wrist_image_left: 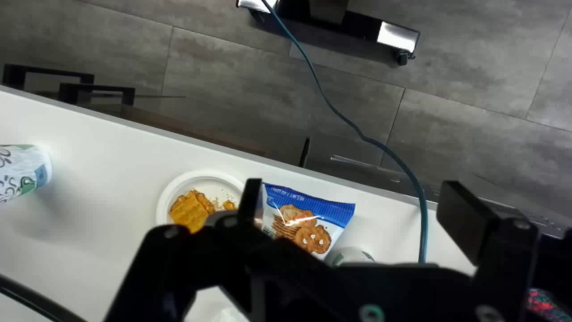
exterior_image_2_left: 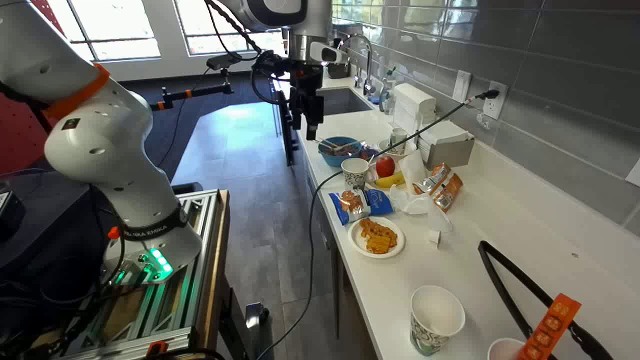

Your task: Take tissue paper out of the dispenser and put it over the white plate

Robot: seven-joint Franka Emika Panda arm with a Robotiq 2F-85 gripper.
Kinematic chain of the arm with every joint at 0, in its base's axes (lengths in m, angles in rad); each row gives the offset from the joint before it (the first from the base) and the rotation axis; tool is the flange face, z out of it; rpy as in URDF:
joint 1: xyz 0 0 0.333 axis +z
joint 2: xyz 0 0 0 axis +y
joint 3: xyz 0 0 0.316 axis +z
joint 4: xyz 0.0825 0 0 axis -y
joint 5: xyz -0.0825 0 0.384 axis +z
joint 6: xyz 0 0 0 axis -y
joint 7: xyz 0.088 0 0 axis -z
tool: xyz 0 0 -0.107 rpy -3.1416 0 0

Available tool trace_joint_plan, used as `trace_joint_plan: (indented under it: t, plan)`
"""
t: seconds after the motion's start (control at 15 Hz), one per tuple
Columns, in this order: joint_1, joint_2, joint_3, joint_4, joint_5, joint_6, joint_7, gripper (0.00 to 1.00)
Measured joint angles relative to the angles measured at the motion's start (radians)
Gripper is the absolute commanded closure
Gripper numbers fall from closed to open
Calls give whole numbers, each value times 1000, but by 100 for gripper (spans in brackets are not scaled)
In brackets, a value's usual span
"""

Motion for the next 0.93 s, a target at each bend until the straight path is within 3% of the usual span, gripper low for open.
trace_joint_plan:
  t: [0.6,0.93]
  plan:
    - [3,6,3,10,-1,0,1,0]
    - [37,122,46,153,-1,0,35,0]
